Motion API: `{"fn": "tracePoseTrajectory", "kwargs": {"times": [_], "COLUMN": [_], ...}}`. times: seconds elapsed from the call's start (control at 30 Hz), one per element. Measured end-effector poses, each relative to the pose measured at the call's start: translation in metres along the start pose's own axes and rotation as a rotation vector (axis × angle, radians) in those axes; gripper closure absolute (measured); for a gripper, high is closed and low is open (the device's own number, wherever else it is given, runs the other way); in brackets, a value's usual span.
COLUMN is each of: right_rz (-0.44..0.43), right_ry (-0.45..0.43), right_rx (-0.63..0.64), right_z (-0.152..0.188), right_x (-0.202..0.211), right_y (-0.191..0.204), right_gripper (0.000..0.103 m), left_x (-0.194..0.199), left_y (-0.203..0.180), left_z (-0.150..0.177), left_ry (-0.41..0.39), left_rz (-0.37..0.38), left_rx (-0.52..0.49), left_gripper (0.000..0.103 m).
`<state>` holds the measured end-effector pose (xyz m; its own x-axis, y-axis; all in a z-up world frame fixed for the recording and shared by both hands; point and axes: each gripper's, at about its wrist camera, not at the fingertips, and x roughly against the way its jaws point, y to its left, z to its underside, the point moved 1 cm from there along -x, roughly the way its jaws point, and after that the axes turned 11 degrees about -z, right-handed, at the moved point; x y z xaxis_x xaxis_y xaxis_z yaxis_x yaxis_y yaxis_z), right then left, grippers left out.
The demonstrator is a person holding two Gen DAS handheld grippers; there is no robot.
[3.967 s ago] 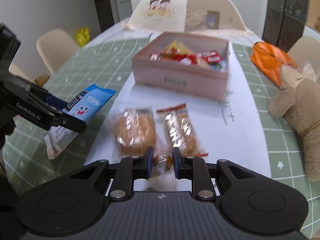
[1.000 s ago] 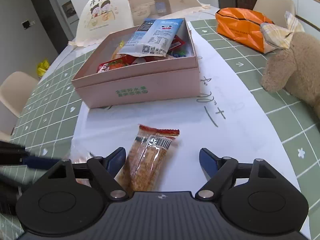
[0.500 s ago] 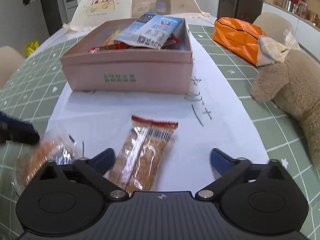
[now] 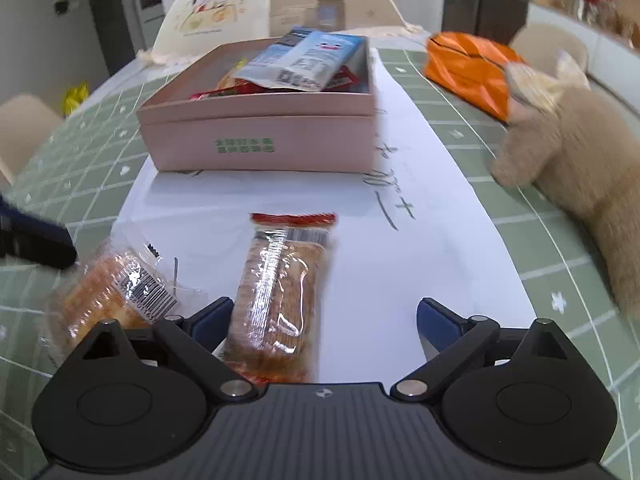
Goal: Organize snacks
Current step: 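Grasp the round bread packet with the left gripper while the right grasps the biscuit-stick packet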
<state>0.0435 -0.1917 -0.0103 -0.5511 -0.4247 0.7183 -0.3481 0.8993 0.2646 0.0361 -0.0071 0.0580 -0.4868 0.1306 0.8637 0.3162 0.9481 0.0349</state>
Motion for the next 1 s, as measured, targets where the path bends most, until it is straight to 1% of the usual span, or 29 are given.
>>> {"fn": "tracePoseTrajectory", "kwargs": {"times": [0.03, 0.07, 0.13, 0.17, 0.2, 0.23, 0.33, 0.4, 0.43, 0.5, 0.6, 0.7, 0.83, 0.93, 0.97, 1.0], "right_rz": [-0.002, 0.006, 0.033, 0.041, 0.045, 0.047, 0.054, 0.059, 0.058, 0.054, 0.056, 0.042, 0.009, -0.015, -0.016, -0.014], "right_ry": [-0.006, -0.015, -0.037, -0.047, -0.058, -0.065, -0.074, -0.07, -0.066, -0.057, -0.048, -0.044, -0.036, -0.033, -0.027, -0.015], "right_rx": [-0.016, -0.022, -0.02, -0.018, -0.019, -0.02, -0.017, -0.018, -0.019, -0.021, -0.013, -0.008, 0.021, 0.052, 0.062, 0.072], "right_z": [0.0, 0.0, -0.002, -0.003, -0.005, -0.006, -0.009, -0.009, -0.009, -0.007, -0.005, -0.005, -0.009, -0.013, -0.014, -0.015], "right_x": [0.004, 0.008, 0.015, 0.018, 0.02, 0.022, 0.023, 0.021, 0.02, 0.018, 0.016, 0.014, 0.009, 0.002, -0.002, -0.006], "right_y": [-0.003, -0.004, -0.005, -0.006, -0.006, -0.007, -0.008, -0.008, -0.009, -0.01, -0.008, -0.006, 0.003, 0.012, 0.015, 0.018], "right_gripper": [0.005, 0.006, 0.006, 0.006, 0.006, 0.006, 0.006, 0.006, 0.006, 0.006, 0.006, 0.006, 0.008, 0.013, 0.018, 0.031], "left_x": [-0.004, -0.007, -0.011, -0.013, -0.014, -0.016, -0.02, -0.023, -0.024, -0.026, -0.028, -0.033, -0.037, -0.037, -0.036, -0.035], "left_y": [-0.01, -0.02, -0.032, -0.035, -0.037, -0.039, -0.037, -0.031, -0.027, -0.017, -0.006, 0.001, 0.017, 0.027, 0.028, 0.028], "left_z": [0.001, 0.002, 0.003, 0.002, 0.0, -0.001, -0.002, -0.002, -0.003, -0.002, 0.0, 0.002, 0.006, 0.008, 0.008, 0.008], "left_ry": [0.007, 0.003, -0.009, -0.009, -0.006, -0.003, -0.001, 0.007, 0.013, 0.026, 0.028, 0.051, 0.07, 0.081, 0.083, 0.082], "left_rz": [-0.01, -0.04, -0.081, -0.087, -0.09, -0.095, -0.116, -0.137, -0.143, -0.141, -0.155, -0.121, -0.075, -0.037, -0.029, -0.026], "left_rx": [-0.046, -0.095, -0.158, -0.177, -0.184, -0.188, -0.187, -0.173, -0.162, -0.119, -0.082, -0.029, 0.08, 0.157, 0.167, 0.169], "left_gripper": [0.069, 0.067, 0.056, 0.053, 0.049, 0.046, 0.046, 0.046, 0.041, 0.04, 0.037, 0.035, 0.03, 0.031, 0.032, 0.032]}}
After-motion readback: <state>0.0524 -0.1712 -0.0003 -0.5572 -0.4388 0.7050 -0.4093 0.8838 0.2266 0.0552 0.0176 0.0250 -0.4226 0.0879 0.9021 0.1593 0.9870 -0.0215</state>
